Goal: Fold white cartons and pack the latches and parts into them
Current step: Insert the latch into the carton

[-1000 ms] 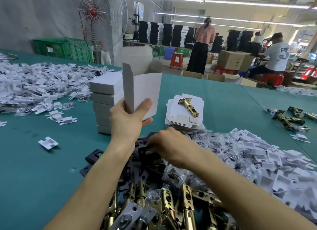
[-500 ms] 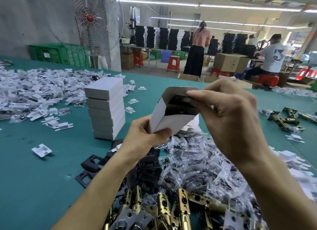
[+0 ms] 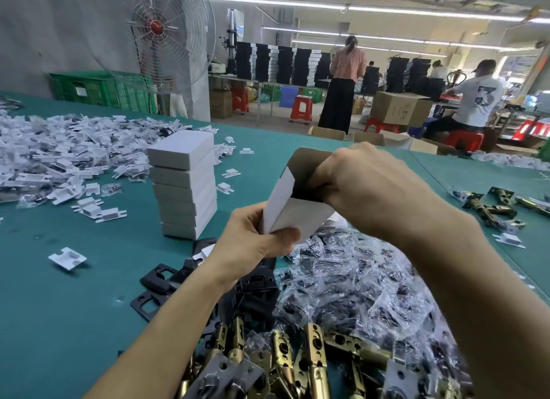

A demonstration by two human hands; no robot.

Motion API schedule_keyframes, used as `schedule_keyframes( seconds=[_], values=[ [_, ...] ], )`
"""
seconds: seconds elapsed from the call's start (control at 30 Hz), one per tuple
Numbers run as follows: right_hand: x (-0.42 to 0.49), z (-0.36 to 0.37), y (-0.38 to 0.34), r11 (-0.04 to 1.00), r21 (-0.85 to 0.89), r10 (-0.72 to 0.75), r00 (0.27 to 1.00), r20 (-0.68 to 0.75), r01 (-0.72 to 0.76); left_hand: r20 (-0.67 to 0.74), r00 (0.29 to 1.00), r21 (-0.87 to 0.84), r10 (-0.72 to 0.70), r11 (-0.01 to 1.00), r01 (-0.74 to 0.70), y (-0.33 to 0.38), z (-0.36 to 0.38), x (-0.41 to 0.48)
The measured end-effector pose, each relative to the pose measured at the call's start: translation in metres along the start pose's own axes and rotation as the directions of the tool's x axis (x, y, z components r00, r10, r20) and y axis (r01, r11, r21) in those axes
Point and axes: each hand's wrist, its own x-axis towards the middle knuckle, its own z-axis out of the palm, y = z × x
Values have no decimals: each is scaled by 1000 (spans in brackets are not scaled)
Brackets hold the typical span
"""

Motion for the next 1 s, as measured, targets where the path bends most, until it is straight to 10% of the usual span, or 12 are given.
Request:
schedule_keyframes(
  seconds=[0.23, 0.37, 0.5, 0.8, 1.0],
  values=[
    [-23, 20, 21, 915, 404, 199, 871, -450, 0, -91, 995, -102, -42, 994, 32, 1, -2, 2],
    [-27, 55, 38, 945, 251, 201, 978, 56, -209, -148, 987, -179, -59, 983, 32, 3, -1, 2],
    [-26, 89, 42, 975, 63, 167, 891, 421, -213, -171, 981, -220, -93, 974, 54, 4, -1, 2],
    [-29, 113, 47, 978, 43, 188, 952, 241, -204, -131, 986, -188, -103, 979, 77, -2, -2, 4],
    [-37, 87, 52, 821, 521, 301, 953, -45, -235, -106, 989, -146, -107, 985, 91, -5, -3, 4]
  ],
)
